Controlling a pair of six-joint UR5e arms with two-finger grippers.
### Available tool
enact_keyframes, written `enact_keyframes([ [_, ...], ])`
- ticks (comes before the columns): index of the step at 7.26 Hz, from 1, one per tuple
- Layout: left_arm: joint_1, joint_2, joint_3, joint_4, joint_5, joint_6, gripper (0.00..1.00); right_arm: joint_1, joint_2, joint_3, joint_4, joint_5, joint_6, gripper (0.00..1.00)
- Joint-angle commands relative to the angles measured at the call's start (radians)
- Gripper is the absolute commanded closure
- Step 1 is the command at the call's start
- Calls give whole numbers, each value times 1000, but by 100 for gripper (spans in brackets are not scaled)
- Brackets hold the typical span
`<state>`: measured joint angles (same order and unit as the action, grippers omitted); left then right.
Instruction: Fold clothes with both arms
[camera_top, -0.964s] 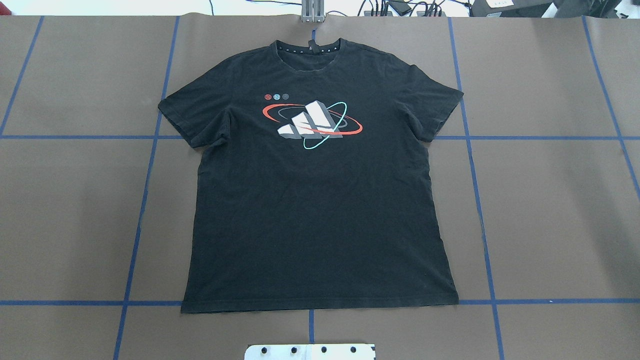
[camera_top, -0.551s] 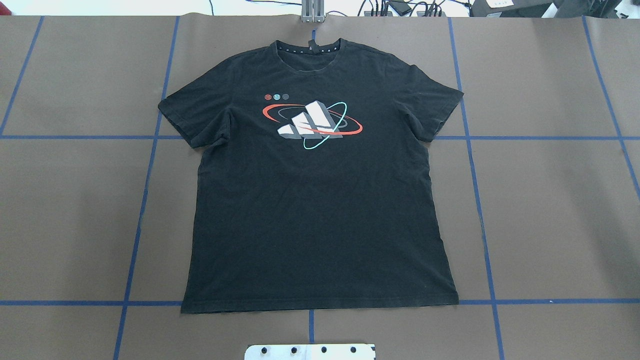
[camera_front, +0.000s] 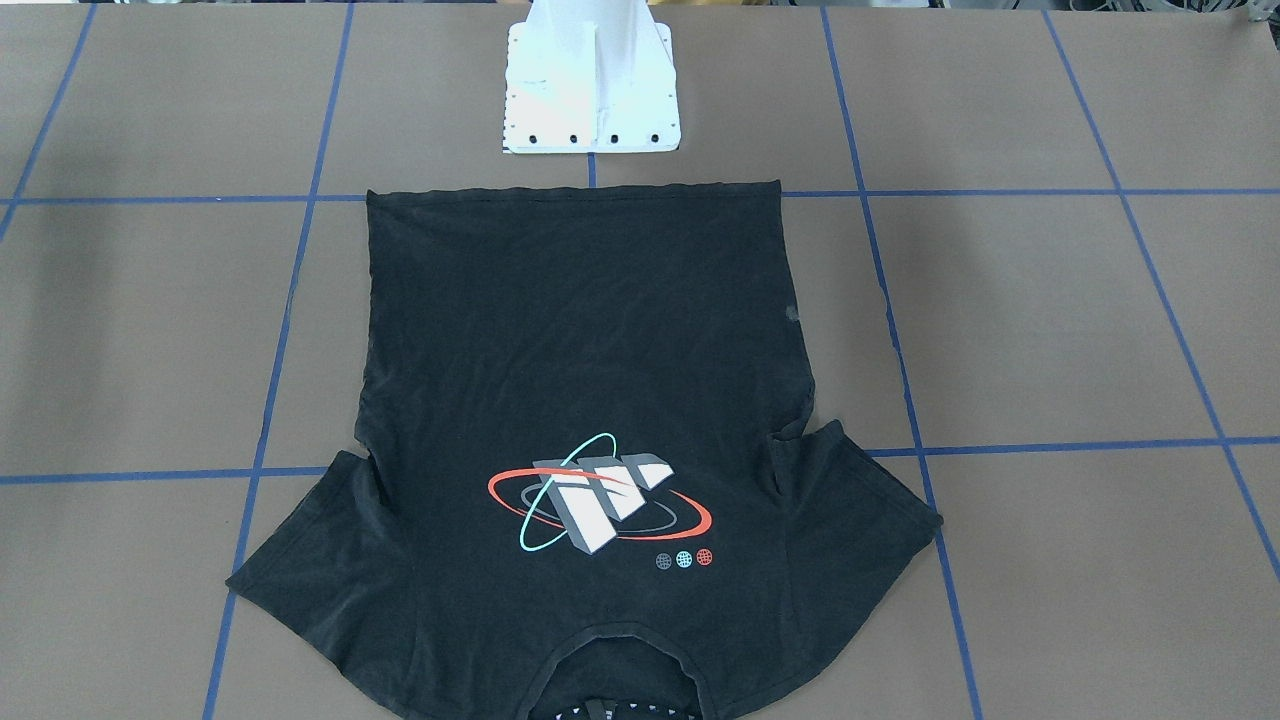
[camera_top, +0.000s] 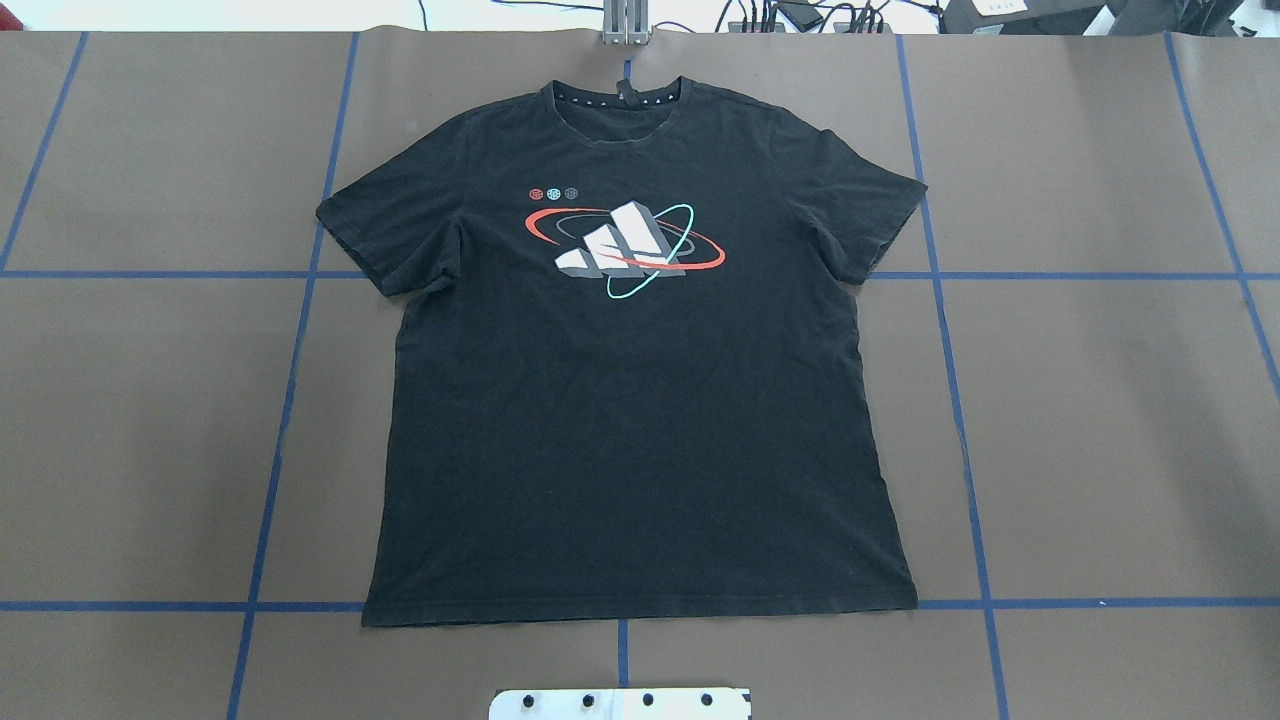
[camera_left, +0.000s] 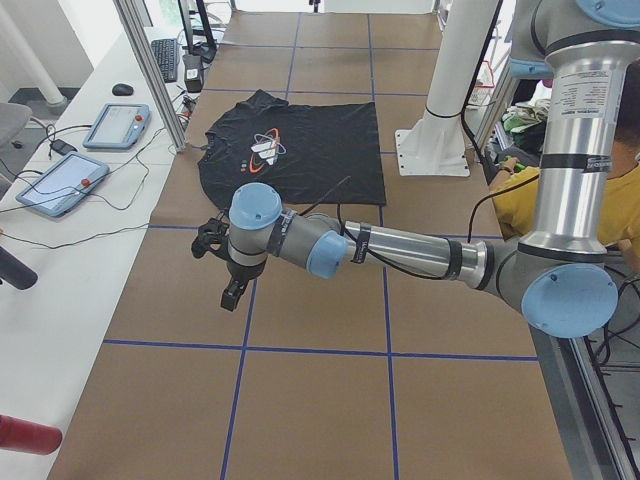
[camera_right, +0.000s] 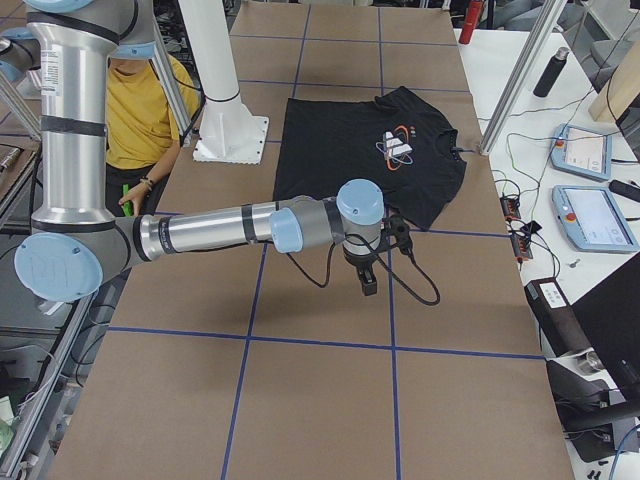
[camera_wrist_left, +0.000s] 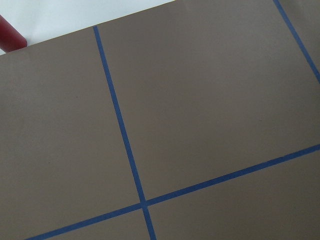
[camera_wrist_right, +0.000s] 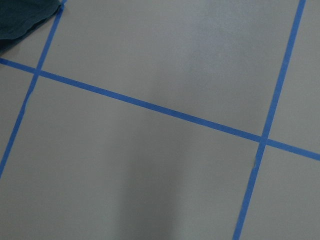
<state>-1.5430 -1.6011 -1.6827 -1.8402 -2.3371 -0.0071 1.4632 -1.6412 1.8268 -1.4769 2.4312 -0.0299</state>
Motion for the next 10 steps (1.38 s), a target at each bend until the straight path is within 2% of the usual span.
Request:
enact_keyframes([
  [1, 7, 9, -3, -7, -1, -5, 0, -40, 9, 0, 0, 8, -1, 0],
  [3, 7, 9, 1, -7, -2, -2, 0, -53, 9, -4, 1, -3, -4, 0],
  [4, 7, 9, -6, -7, -2, -4, 0, -57, 44, -39, -2, -1, 1, 0],
  [6, 7, 10, -26, -5, -8, -1, 0, -66, 73, -47, 0, 8, 2, 0],
  [8, 6, 12, -26, -5, -56, 2, 0, -104, 78, -47, 3, 11, 5, 0],
  [9, 6, 12, -26, -7, -60, 4, 0, -144, 137, -105, 18, 5, 69, 0],
  [10, 6, 7, -28, -7, -61, 4, 0, -190, 256, -204, 29, 5, 178, 0],
])
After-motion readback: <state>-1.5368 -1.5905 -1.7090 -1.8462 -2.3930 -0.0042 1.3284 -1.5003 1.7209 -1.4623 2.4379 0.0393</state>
